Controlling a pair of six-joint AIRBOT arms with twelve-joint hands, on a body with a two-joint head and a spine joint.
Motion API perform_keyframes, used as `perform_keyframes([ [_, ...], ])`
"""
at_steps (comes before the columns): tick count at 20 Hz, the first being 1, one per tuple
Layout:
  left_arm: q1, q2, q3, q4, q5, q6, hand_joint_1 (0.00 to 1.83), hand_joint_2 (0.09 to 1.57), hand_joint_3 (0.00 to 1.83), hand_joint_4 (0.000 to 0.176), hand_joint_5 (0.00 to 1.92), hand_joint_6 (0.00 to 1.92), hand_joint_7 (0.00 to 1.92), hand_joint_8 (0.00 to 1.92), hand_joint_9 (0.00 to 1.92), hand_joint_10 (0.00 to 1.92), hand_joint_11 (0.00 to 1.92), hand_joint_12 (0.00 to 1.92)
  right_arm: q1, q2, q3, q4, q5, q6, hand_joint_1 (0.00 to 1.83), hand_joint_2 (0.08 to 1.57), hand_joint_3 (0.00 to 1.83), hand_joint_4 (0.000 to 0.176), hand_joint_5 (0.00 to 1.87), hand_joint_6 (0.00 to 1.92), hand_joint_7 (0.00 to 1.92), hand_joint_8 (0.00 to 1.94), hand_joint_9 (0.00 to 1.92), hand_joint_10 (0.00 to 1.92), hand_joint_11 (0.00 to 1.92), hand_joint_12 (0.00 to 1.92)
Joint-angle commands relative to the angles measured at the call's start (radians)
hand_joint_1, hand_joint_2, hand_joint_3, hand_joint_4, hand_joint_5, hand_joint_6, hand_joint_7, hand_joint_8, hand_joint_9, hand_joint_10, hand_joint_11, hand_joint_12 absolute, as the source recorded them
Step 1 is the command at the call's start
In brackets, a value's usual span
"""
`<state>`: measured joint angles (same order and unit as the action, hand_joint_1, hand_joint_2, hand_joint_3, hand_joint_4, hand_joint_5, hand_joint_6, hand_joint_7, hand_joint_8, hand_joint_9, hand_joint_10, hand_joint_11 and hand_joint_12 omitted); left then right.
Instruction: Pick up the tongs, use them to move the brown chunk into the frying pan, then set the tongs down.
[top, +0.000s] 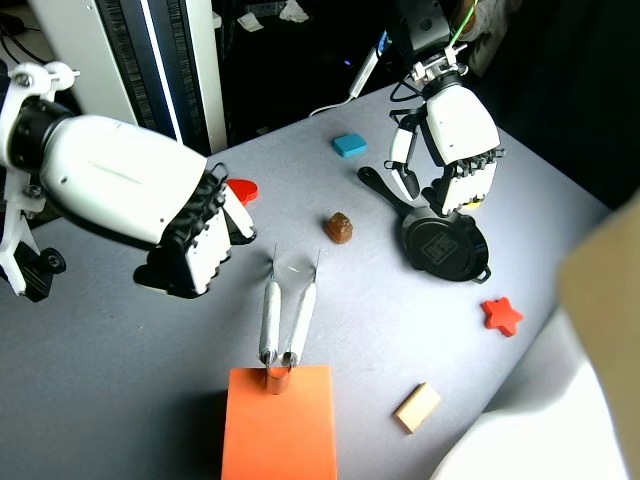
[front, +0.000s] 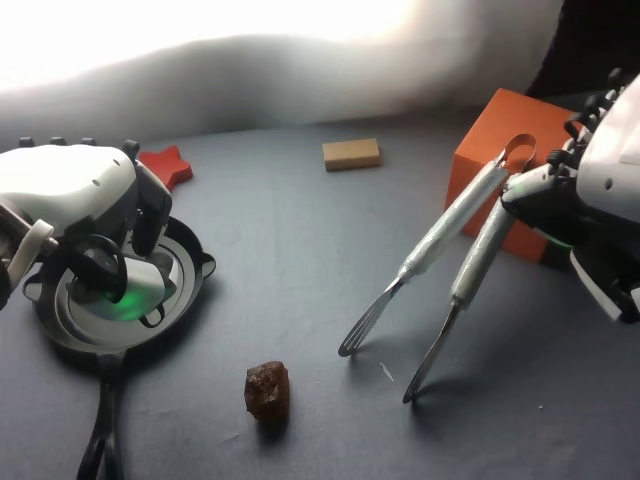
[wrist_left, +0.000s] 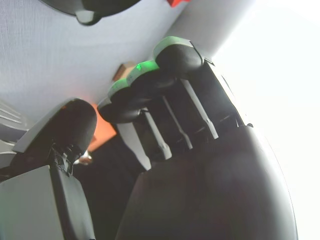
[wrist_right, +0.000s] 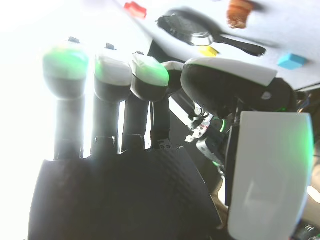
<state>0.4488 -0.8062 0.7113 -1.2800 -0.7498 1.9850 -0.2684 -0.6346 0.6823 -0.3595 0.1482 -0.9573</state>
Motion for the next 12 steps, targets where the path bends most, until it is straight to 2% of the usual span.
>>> perform_keyframes([
  [1,-0.011,0.009,0.002,0.052,-0.074,-0.002,0.16,1.12,0.19,0.044,0.13,0.01,0.21,0.06,0.22,0.12,0.00,0.83,0.016,0.005,0.001,0.005,0.085,-0.011,0.54,0.84,0.37,0.000,0.04,0.19,0.10,0.21,0.03,0.40,0.00,0.70],
  [2,-0.012,0.009,0.002,0.052,-0.080,-0.002,0.16,1.12,0.19,0.044,0.13,0.01,0.21,0.06,0.22,0.12,0.00,0.83,0.024,0.003,0.002,0.005,0.077,-0.015,0.54,0.84,0.37,0.000,0.04,0.19,0.10,0.21,0.03,0.40,0.00,0.70],
  [3,-0.012,0.009,0.002,0.052,-0.086,-0.002,0.16,1.20,0.02,0.048,0.15,0.00,0.25,0.00,0.27,0.01,0.00,0.86,0.030,0.002,0.003,-0.004,0.071,-0.017,0.52,0.99,0.07,0.000,0.07,0.12,0.18,0.02,0.08,0.28,0.00,0.68],
  [5,-0.011,0.009,0.002,0.052,-0.098,-0.002,0.14,1.21,0.01,0.041,0.15,0.00,0.24,0.00,0.26,0.01,0.00,0.83,0.041,-0.004,0.008,-0.038,0.066,-0.017,0.52,1.02,0.03,0.000,0.08,0.09,0.18,0.00,0.09,0.24,0.00,0.64],
  [6,-0.008,0.009,0.002,0.052,-0.105,-0.002,0.13,1.22,0.01,0.042,0.14,0.00,0.24,0.00,0.27,0.01,0.00,0.84,0.050,-0.010,0.015,-0.083,0.066,0.015,0.53,1.02,0.02,0.000,0.07,0.08,0.17,0.00,0.08,0.23,0.00,0.64],
  [7,-0.003,0.009,0.002,0.049,-0.122,-0.002,0.12,1.22,0.01,0.043,0.13,0.00,0.23,0.00,0.26,0.00,0.00,0.84,0.071,-0.025,0.034,-0.194,0.067,0.126,0.53,1.02,0.02,0.000,0.06,0.07,0.15,0.00,0.07,0.22,0.00,0.59],
  [8,-0.001,0.009,0.002,0.046,-0.128,-0.002,0.13,1.22,0.01,0.044,0.14,0.00,0.24,0.00,0.26,0.00,0.00,0.84,0.076,-0.030,0.042,-0.234,0.070,0.173,0.55,1.02,0.02,0.000,0.05,0.07,0.15,0.00,0.06,0.22,0.00,0.58],
  [9,0.008,0.009,0.010,0.039,-0.141,-0.002,0.13,1.22,0.01,0.044,0.14,0.00,0.24,0.00,0.26,0.00,0.00,0.85,0.091,-0.057,0.093,-0.541,0.110,0.482,0.56,1.02,0.02,0.000,0.05,0.07,0.15,0.00,0.06,0.22,0.00,0.58],
  [10,0.009,0.010,0.012,0.039,-0.141,-0.002,0.13,1.22,0.01,0.044,0.14,0.00,0.24,0.00,0.26,0.00,0.00,0.85,0.094,-0.063,0.104,-0.645,0.125,0.569,0.56,1.02,0.02,0.000,0.05,0.07,0.15,0.00,0.06,0.22,0.00,0.58],
  [11,0.012,0.011,0.015,0.039,-0.141,-0.002,0.13,1.22,0.01,0.044,0.14,0.00,0.24,0.00,0.26,0.00,0.00,0.85,0.106,-0.072,0.121,-0.791,0.142,0.723,0.56,1.02,0.02,0.000,0.05,0.07,0.15,0.00,0.06,0.22,0.00,0.58],
  [12,0.018,0.015,0.017,0.039,-0.140,-0.002,0.14,1.23,0.01,0.041,0.15,0.01,0.24,0.00,0.27,0.00,0.00,0.85,0.141,-0.093,0.145,-1.096,0.156,1.026,0.60,1.02,0.01,0.000,0.02,0.05,0.11,0.00,0.04,0.21,0.00,0.58],
])
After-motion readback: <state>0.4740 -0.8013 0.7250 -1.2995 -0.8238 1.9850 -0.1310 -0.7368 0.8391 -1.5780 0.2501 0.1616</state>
